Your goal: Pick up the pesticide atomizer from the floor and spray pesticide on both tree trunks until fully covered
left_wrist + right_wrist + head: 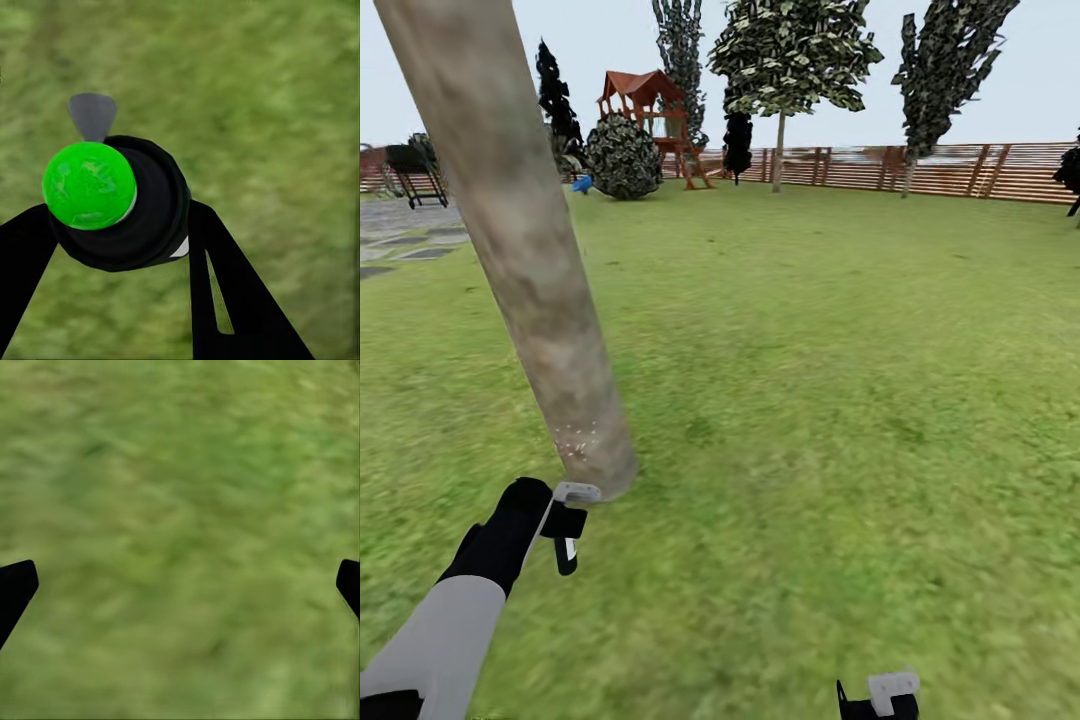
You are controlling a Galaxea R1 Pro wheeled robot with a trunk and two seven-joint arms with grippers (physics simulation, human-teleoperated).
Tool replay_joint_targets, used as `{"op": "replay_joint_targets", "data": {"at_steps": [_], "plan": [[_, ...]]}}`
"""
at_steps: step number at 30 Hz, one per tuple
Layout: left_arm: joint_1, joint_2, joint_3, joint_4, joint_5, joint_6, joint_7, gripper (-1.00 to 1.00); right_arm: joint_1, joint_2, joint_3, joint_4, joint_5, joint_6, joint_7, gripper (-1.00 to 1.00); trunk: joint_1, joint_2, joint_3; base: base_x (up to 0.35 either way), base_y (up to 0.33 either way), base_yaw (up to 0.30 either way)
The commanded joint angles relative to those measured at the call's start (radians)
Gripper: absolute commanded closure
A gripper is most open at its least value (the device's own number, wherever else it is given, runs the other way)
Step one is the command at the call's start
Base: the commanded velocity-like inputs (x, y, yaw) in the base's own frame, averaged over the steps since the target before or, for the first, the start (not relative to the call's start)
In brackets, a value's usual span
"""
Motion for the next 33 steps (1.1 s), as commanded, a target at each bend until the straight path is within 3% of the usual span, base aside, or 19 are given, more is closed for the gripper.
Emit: {"op": "replay_joint_targets", "data": {"at_steps": [1, 11, 22, 27, 31, 33], "plan": [[-0.001, -0.001, 0.002, 0.0, -0.011, 0.003, -0.01, 1.0, 0.0, 0.0, 0.009, 0.0, -0.002, -0.001, -0.006, -1.0, 0.0, 0.0, -0.001, 0.182, -0.273, 0.277], [-0.001, -0.001, 0.001, 0.0, -0.011, 0.002, -0.008, 1.0, 0.0, 0.0, 0.008, 0.0, -0.002, -0.001, -0.006, -1.0, 0.0, 0.0, -0.001, 0.219, -0.24, 0.153], [-0.026, 0.005, -0.005, -0.003, -0.012, -0.001, -0.019, 1.0, 0.0, -0.001, 0.006, -0.001, -0.002, -0.001, -0.009, -1.0, 0.0, 0.0, -0.001, 0.029, -0.024, 0.106], [-0.152, -0.004, -0.011, 0.016, -0.01, 0.046, -0.019, 1.0, 0.0, -0.002, 0.006, -0.001, -0.002, -0.001, -0.009, -1.0, 0.0, 0.0, -0.001, 0.0, 0.0, 0.004], [-0.256, 0.013, -0.011, 0.108, -0.016, 0.056, -0.013, 1.0, 0.0, -0.003, 0.006, -0.001, -0.002, -0.001, -0.009, -1.0, 0.0, 0.0, -0.001, 0.0, 0.0, 0.0], [-0.276, 0.069, -0.012, 0.137, -0.038, 0.058, -0.013, 1.0, 0.0, -0.003, 0.006, -0.001, -0.002, -0.001, -0.009, -1.0, 0.0, 0.0, -0.001, 0.0, 0.0, 0.0]]}}
